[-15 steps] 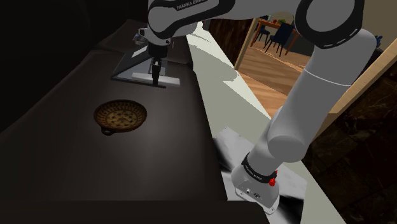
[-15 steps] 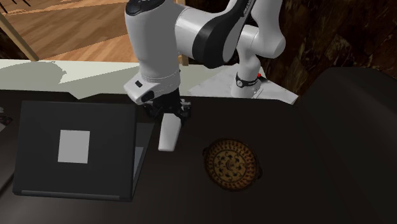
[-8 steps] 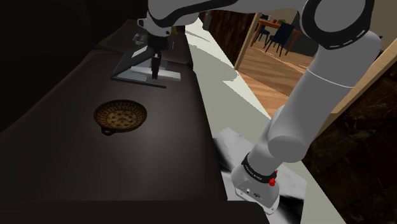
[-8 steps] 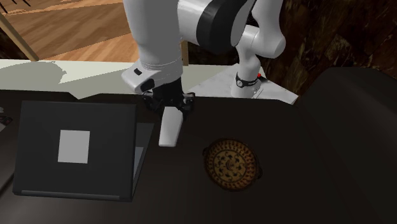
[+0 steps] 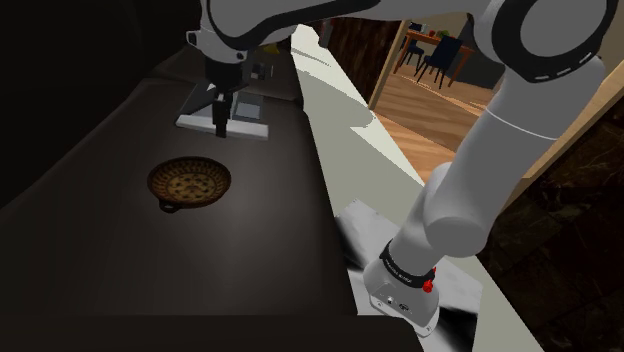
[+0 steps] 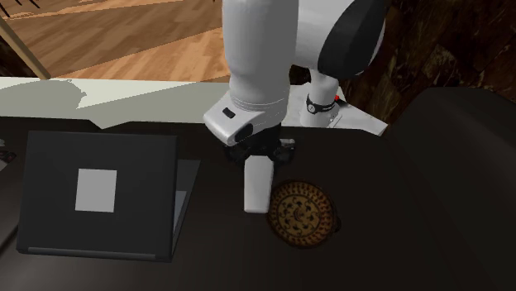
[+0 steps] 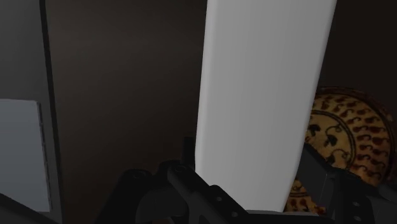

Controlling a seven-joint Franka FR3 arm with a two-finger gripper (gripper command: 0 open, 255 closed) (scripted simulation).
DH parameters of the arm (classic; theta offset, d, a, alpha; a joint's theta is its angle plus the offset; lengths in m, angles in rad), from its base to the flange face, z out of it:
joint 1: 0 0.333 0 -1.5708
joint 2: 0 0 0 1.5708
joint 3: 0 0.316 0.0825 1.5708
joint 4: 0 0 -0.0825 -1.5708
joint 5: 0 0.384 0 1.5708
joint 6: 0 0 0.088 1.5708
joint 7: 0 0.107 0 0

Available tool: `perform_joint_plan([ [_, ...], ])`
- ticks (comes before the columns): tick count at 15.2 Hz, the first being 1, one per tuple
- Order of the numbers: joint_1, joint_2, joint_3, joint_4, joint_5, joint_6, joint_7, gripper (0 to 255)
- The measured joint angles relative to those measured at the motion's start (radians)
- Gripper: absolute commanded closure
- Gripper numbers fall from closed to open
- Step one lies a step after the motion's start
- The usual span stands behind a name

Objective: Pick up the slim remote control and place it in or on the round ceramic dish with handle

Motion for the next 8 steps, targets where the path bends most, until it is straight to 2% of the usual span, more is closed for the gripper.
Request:
perform_joint_plan([
  [8,0.098,0.031,0.095,0.047,-0.006,-0.018,0.195,255],
])
